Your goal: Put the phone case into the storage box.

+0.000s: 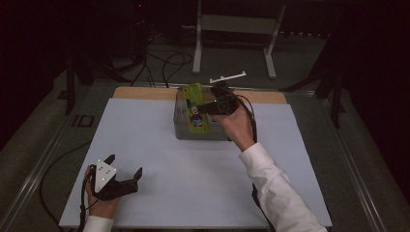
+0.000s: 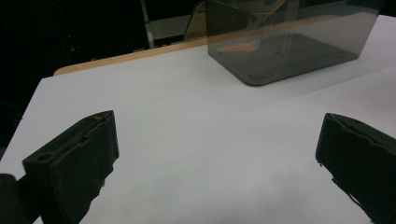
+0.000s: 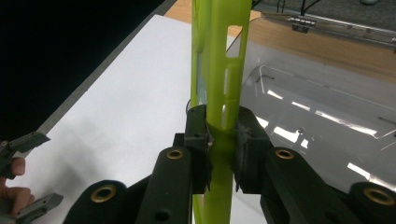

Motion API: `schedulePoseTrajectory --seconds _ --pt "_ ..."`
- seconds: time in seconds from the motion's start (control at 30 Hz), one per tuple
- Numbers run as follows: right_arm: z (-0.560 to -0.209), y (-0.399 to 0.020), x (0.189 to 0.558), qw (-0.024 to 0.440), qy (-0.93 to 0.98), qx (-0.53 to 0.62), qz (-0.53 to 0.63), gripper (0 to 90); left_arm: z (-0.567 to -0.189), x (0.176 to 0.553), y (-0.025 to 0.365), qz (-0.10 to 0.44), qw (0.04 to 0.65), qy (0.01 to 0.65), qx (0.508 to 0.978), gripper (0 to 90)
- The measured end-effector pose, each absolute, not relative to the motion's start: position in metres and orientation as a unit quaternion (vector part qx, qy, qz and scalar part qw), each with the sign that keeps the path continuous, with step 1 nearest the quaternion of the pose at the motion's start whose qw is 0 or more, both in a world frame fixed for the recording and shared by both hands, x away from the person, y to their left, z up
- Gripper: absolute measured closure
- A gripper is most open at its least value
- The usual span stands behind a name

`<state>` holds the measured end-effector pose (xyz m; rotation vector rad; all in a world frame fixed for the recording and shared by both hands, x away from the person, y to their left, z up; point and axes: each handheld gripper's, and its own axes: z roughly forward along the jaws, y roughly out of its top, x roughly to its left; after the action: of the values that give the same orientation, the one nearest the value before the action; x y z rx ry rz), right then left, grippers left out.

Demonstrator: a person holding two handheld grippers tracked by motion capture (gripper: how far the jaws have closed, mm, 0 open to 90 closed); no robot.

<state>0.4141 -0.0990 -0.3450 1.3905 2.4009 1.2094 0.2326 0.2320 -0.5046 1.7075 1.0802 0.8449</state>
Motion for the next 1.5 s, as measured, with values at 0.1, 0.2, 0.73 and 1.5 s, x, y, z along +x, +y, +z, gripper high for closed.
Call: schedulePoseTrajectory --seconds 0.1,0.2,0.73,1.5 --pt "-0.343 -0.099 0.417 0.060 0.791 0.461 0.398 78.0 -0.505 0.233 0.232 0.343 0.457 0.439 0.694 0.0" --pt "-0.342 -0.098 0.419 0.062 0.791 0.462 0.396 78.0 -0.505 0.233 0.232 0.343 0.457 0.438 0.694 0.0" --pt "-0.343 -0.101 0.434 0.062 0.787 0.480 0.381 78.0 -0.505 0.233 0.232 0.342 0.458 0.438 0.694 0.0" --pt "-0.337 -0.102 0.452 0.068 0.785 0.500 0.359 78.0 -0.505 0.233 0.231 0.342 0.458 0.438 0.694 0.0"
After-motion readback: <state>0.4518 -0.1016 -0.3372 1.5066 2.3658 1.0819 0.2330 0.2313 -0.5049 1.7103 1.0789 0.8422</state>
